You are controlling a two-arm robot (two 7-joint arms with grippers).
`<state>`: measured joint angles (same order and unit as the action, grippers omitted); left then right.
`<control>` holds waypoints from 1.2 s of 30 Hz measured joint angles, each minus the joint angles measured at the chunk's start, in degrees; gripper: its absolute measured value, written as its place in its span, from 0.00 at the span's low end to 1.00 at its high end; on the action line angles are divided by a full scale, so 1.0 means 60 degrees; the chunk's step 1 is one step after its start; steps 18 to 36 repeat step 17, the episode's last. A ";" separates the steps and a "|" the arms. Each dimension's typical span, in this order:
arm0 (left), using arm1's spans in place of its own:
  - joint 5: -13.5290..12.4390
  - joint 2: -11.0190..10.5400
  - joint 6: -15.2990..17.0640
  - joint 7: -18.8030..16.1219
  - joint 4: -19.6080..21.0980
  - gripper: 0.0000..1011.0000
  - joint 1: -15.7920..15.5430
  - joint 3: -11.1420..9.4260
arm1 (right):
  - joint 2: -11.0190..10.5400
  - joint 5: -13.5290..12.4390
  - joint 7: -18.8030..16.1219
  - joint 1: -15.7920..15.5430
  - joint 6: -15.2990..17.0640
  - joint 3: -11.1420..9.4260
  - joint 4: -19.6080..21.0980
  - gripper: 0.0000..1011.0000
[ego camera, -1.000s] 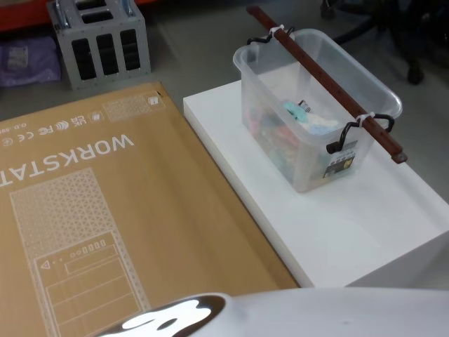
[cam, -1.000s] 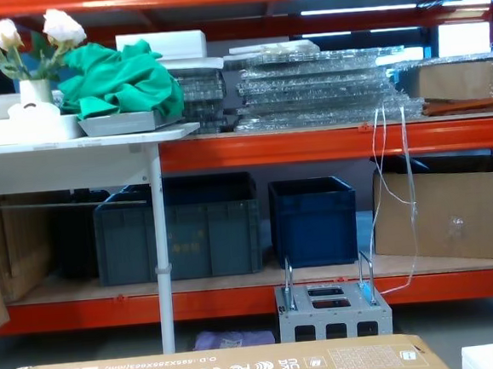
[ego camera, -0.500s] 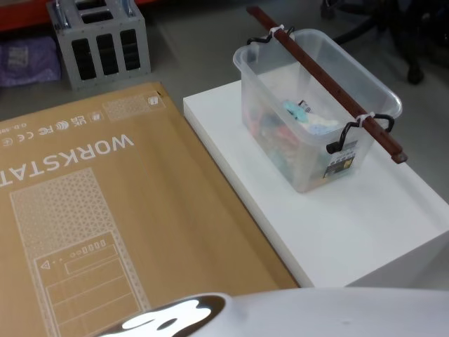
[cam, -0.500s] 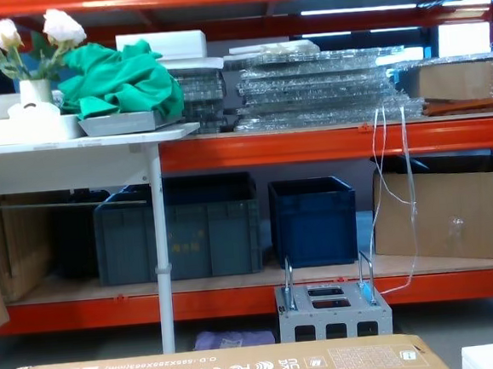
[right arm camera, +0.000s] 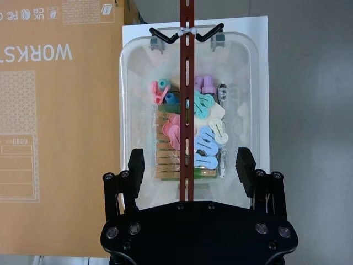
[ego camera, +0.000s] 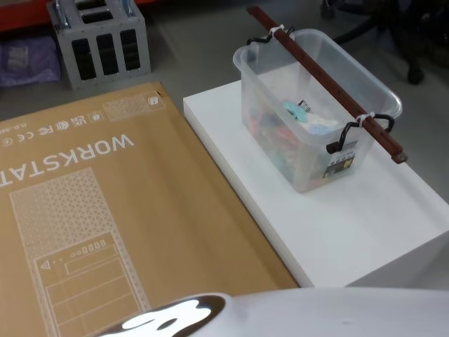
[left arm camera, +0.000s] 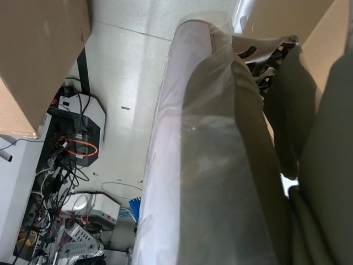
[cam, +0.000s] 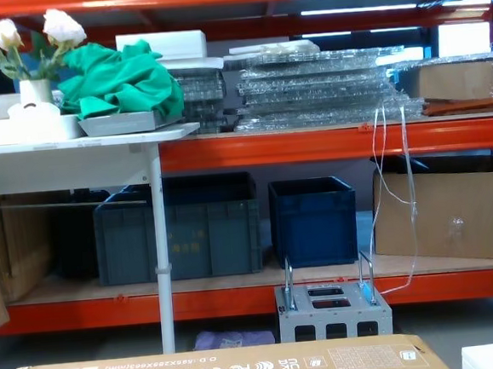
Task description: Use one hand to grasp the basket and place it at the designated location.
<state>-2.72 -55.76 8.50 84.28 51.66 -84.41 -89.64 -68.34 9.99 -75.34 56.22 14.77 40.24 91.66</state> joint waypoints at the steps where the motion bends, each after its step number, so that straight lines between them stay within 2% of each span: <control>1: 0.0000 0.0000 0.0000 0.0001 0.0000 0.00 0.0001 0.0000 | 0.0000 0.0000 0.0000 0.0000 0.0000 0.0000 0.0000 0.99; 36: 0.0000 0.0000 0.0000 0.0000 0.0000 0.00 0.0000 0.0000 | 0.0000 0.0000 0.0000 0.0000 0.0000 -0.0001 0.0000 0.99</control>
